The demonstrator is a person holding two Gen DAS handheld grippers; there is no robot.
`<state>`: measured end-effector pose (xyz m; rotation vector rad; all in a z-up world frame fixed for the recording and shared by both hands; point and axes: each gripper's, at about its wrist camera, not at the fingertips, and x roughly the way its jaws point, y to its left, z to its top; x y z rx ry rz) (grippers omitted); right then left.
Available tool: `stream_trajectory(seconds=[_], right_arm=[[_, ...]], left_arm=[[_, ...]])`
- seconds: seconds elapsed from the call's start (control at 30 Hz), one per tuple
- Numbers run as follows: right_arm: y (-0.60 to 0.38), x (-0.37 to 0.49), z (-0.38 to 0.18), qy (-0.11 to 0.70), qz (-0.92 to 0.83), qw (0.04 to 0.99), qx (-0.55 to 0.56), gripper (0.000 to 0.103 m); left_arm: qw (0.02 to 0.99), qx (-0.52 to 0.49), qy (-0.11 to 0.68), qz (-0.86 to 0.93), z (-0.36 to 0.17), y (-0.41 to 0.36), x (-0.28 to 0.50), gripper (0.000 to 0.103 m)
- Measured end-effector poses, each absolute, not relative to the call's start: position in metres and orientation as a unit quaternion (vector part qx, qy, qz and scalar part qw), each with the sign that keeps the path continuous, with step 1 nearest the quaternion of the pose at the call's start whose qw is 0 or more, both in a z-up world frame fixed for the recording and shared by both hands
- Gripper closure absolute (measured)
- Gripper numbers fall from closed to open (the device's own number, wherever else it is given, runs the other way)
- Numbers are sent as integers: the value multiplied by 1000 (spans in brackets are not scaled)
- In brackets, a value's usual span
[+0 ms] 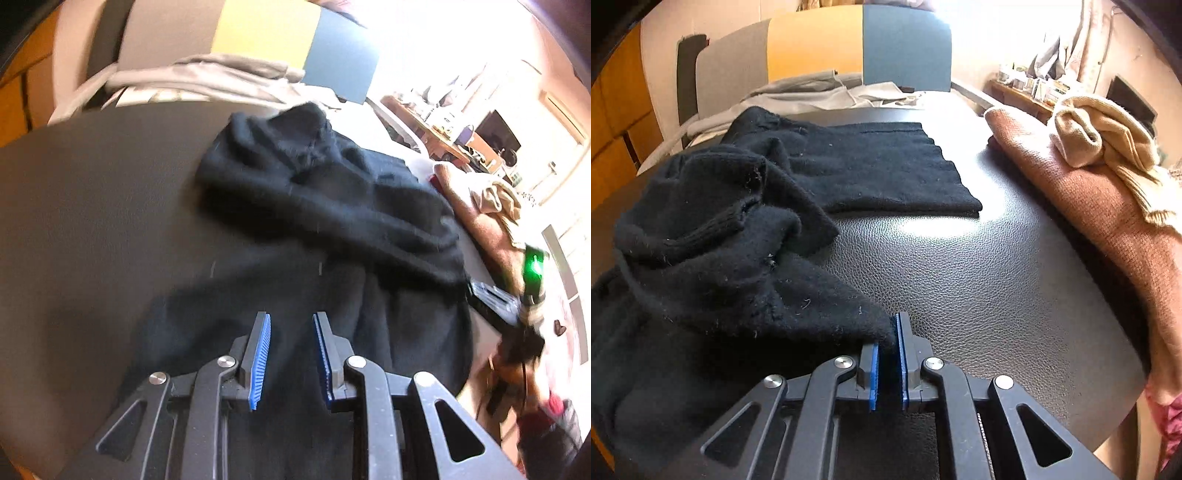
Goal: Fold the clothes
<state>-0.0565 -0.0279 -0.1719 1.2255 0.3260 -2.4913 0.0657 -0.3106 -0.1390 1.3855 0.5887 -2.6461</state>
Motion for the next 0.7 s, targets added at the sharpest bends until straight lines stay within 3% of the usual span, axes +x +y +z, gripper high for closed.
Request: stream_trajectory(seconds=[0.13,0.57,0.63,0.67,0.7], right_arm=[[-28,-50,-174,115,-889,177,406,94],[-22,-70,-176,109,-882,212,406,88],[-23,-71,-175,110,-882,209,408,83],[-23,-72,-173,110,-882,208,408,74],[-20,-72,-170,110,-883,204,407,49]], left_arm=[[43,473,161,-865,-145,-317,38,80],[101,474,152,-862,-168,-322,77,78],[109,476,149,-860,-167,-322,80,78],[113,475,147,-860,-165,-323,86,78],[117,474,147,-860,-163,-323,91,78]])
